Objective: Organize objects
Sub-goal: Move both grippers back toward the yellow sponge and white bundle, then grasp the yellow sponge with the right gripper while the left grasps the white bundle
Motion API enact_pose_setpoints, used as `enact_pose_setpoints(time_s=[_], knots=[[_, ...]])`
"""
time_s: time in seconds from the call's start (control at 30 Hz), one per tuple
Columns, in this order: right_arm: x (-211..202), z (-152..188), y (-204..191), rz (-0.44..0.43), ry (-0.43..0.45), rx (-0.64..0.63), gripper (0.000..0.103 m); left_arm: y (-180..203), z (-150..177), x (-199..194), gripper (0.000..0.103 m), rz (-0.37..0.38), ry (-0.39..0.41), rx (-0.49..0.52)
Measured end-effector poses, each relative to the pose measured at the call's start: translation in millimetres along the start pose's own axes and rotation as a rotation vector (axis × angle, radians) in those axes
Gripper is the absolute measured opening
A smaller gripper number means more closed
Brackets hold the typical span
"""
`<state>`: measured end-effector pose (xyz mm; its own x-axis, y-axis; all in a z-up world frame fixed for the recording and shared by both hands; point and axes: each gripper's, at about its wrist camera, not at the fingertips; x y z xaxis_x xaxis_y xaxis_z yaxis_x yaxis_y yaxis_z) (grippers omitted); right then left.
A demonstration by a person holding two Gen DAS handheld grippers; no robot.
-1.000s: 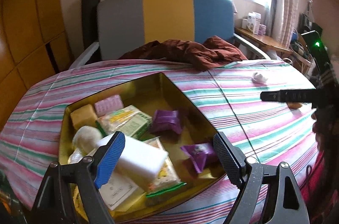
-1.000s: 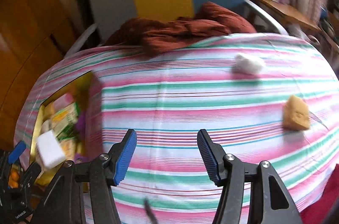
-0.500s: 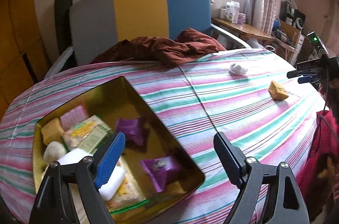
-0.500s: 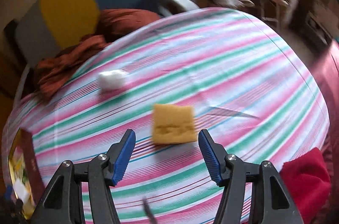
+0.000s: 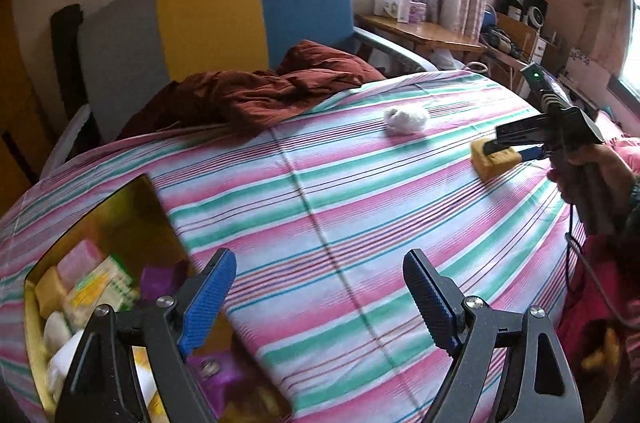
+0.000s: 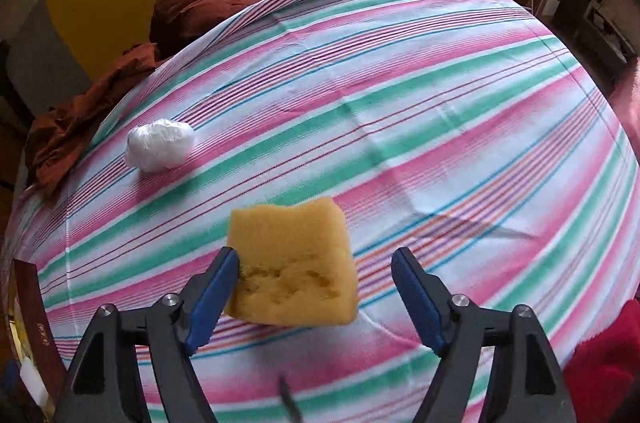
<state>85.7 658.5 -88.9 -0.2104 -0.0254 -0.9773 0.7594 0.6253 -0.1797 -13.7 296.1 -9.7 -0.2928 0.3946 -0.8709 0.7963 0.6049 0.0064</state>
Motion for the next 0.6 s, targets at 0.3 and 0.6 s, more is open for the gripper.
enact_pose_setpoints(time_s=[0.3, 0.6], knots=[[-7.3, 1.1, 5.9, 0.010, 0.049, 0.004, 0.080, 34.2, -36.5, 33.0, 0.086, 0.044, -0.046, 0.052], [-0.3, 5.2, -5.8, 0.018, 0.009, -0.048, 0.080, 52.7, -65.3, 55.3, 0.086, 0.041, -0.051, 0.097]])
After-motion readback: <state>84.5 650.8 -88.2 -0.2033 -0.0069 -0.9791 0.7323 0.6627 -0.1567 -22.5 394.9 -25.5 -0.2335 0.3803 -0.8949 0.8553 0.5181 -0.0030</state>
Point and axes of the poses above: each gripper's, at about its wrist camera, not at the fingertips, and x roughly the way its jaws point, y to its right, z to its underside, and after that the axes turned 13 degrees about -y, right-handed
